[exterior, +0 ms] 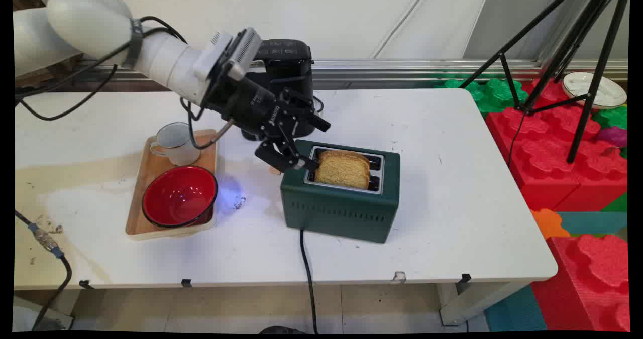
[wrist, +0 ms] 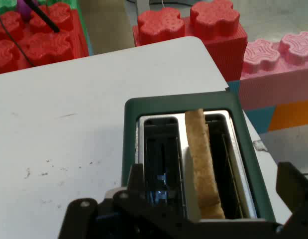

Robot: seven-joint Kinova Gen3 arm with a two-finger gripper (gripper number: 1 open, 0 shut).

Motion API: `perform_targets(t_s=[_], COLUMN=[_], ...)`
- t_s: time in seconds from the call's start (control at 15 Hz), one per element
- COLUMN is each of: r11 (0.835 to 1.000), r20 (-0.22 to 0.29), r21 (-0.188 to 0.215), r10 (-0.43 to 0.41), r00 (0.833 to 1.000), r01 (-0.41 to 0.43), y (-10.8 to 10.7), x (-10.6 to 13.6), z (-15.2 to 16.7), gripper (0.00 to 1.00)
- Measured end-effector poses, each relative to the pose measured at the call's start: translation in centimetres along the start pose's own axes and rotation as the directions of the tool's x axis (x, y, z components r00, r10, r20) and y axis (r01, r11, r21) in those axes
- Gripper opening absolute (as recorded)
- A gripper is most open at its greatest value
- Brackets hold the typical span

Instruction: Press the toaster switch

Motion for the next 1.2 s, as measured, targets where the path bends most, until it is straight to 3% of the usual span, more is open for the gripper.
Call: perform_targets(t_s=[0.6, 1.2], r11=[1.0, 0.999], r20=[-0.012, 0.048], r21=[0.025, 0.036], r10=[-0.008, 0.016], r00=[1.0, 0.999], r01=[0.008, -0.018], y=[0.8, 1.3], x=[-0.7, -3.3], z=[-5.2, -7.9], gripper=[1.0, 1.0])
